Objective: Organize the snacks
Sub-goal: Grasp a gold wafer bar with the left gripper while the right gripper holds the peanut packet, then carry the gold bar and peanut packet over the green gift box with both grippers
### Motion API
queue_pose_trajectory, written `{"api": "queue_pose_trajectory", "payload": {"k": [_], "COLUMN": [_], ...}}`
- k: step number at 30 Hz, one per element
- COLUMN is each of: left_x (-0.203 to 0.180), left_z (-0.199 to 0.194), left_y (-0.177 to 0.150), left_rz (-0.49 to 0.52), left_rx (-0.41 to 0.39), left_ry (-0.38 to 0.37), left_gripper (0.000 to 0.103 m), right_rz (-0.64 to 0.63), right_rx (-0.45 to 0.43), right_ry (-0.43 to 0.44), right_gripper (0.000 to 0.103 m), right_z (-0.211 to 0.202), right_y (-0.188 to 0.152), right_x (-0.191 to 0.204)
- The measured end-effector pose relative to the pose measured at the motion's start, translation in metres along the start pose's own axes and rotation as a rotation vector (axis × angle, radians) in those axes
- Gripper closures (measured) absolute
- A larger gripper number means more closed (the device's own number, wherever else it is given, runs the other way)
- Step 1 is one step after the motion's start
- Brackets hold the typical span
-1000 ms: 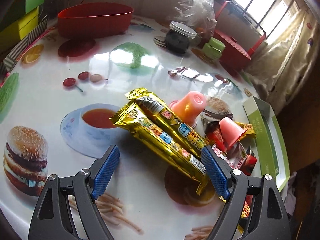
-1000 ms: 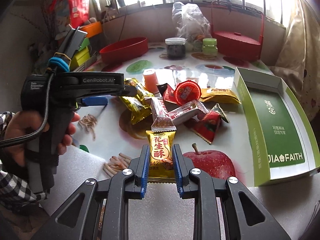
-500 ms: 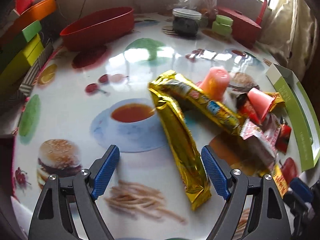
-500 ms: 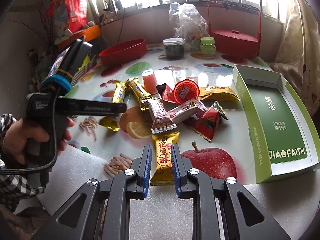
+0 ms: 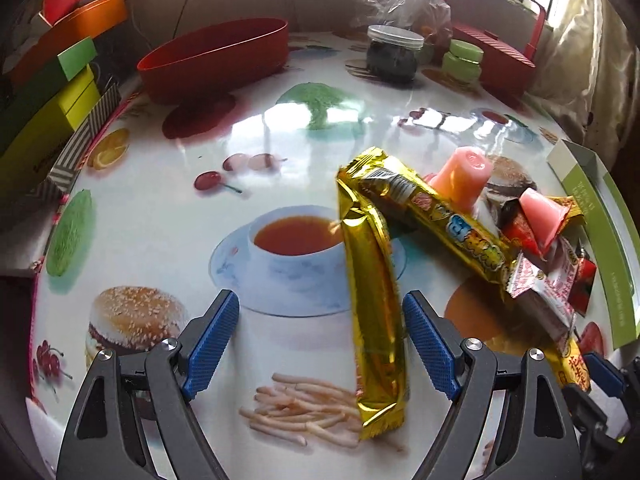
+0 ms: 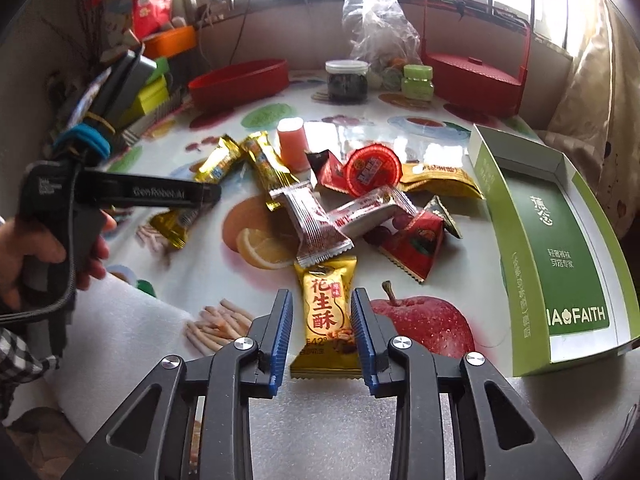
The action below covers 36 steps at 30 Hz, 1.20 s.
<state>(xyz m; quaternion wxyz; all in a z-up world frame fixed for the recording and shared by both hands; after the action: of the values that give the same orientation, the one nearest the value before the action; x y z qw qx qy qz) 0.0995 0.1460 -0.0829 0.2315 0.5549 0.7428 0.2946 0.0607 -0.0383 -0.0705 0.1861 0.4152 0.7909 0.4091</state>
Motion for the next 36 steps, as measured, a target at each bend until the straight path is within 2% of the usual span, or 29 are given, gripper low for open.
{"api": "queue_pose_trajectory", "payload": {"k": [2, 4, 9, 11, 15, 36], "left_x": [-0.001, 0.0, 0.0, 0.0, -0.003, -0.022], "left_z": [0.001, -0.001, -0.002, -0.003, -0.004, -0.037], "left_y": [0.0, 0.002, 0.005, 0.006, 0.007, 0.015], "left_rz": [0.009, 0.009, 0.005, 0.007, 0.01, 0.009], "left_rx": [-0.01, -0.024, -0.038, -0.041, -0.046, -0.108], "left_ry": [0.0, -0.005, -0.022, -0.027, -0.041, -0.142], "left_gripper": [0.021, 0.028, 0.052, 0.058, 0.076, 0.079], "right_rz": [-0.006, -0.007, -0.001, 0.0, 0.001, 0.063], "right_rx": [0.013, 0.014, 0.021, 0.022, 0.02, -0.036], "right_ry": [-0.019, -0.038, -0.052, -0.052, -0.058, -0.045], "right_gripper": [0.074, 0.074, 0.075, 0.077, 0.079, 0.082], "right_z": [0.003, 0.004, 0.006, 0.005, 0.004, -0.019], "right_y": [-0.003, -0.004, -0.007, -0.008, -0.008, 0.006], "right_x": [-0.002, -0.006, -0.008, -0.008, -0.009, -0.015]}}
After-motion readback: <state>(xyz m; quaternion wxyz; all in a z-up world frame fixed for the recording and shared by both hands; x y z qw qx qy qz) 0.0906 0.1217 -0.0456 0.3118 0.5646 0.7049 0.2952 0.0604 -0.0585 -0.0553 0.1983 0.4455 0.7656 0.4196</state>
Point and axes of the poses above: each gripper's, at about its wrist camera, not at the fingertips, and z roughly the way its jaws point, x to its left, y to its top, the point moved 10 cm from there along z, roughly the way its jaws point, and after that the axes turned 13 degrees about -x, right-handed, at the moved point
